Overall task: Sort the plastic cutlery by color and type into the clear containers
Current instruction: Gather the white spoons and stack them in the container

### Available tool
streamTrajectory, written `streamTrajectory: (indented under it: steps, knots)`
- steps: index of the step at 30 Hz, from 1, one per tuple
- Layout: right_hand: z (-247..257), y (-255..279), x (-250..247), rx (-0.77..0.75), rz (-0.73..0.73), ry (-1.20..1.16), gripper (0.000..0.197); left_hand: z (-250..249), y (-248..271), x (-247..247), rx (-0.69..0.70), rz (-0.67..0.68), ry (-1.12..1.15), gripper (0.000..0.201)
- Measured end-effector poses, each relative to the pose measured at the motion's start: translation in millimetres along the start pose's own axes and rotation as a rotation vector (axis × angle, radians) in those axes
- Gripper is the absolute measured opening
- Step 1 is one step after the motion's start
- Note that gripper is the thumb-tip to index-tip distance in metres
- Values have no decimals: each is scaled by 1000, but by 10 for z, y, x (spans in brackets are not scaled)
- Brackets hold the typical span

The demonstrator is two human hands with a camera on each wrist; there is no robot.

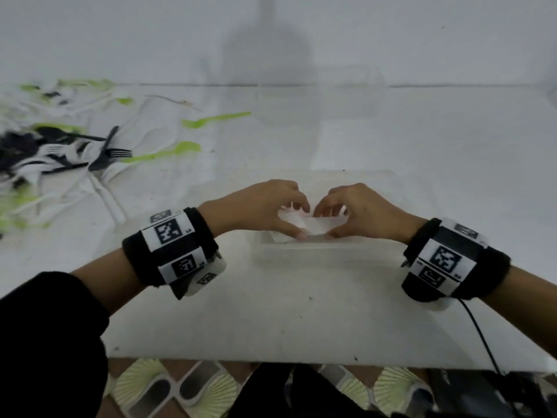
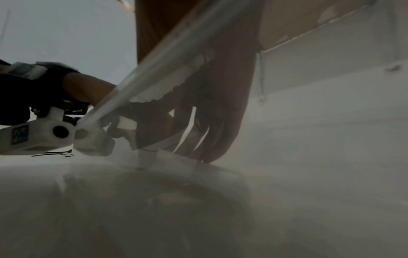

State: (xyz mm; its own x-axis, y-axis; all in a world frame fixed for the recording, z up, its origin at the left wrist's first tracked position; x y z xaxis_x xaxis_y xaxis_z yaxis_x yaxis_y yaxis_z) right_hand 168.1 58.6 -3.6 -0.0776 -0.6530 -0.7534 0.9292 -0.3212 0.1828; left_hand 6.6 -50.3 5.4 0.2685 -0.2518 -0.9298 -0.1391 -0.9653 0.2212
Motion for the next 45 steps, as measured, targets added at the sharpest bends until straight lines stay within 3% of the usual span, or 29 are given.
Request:
streamTrajectory:
  steps: [3, 6, 13, 21, 28, 34, 37, 39, 43, 45]
  knots:
    - [-65, 11, -44, 31, -47, -33, 34, 108, 62, 1, -11, -17, 17, 70]
    - [-147, 46, -121, 80, -109, -55, 34, 206, 106, 11, 3, -29, -63, 78]
    - [-224, 131, -212, 158, -173, -76, 33, 143, 3, 14, -2, -21, -469, 78]
    - [-294, 193, -284, 202, -205, -99, 33, 124, -68, 80, 46, -49, -673, 75]
    - [-225, 177, -227, 162, -145, -140, 33, 236, -136, -67, 115, -23, -486, 46]
    - [-63, 31, -42, 158, -26, -56, 35, 334, -192, -124, 129, 18, -384, 38]
    - [62, -71, 94, 132, -5, -12, 33, 356, -177, -100, 149, -28, -302, 32]
    - [137, -133, 161, 115, -25, 10, 34, 348, -144, -81, 169, -45, -263, 35]
    - [186, -188, 218, 107, -53, 98, 36, 338, -93, -19, 138, 43, -400, 64]
    - [171, -186, 222, 97, -65, 119, 38, 342, -89, 12, 140, 23, -441, 63]
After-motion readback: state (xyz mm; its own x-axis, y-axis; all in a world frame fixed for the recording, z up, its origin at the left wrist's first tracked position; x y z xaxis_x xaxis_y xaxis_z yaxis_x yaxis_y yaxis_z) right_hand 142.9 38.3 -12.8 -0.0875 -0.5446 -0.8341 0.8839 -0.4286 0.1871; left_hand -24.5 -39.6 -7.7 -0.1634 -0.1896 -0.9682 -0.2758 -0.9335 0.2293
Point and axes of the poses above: each hand's wrist, its own y-axis away from the middle knuckle, its own x-axis out of the palm, z = x × y, the point moved 1 cm from there along -y, towards the middle knuckle, and after that the axes turned 11 degrees about -y, right-handed, at the moved point
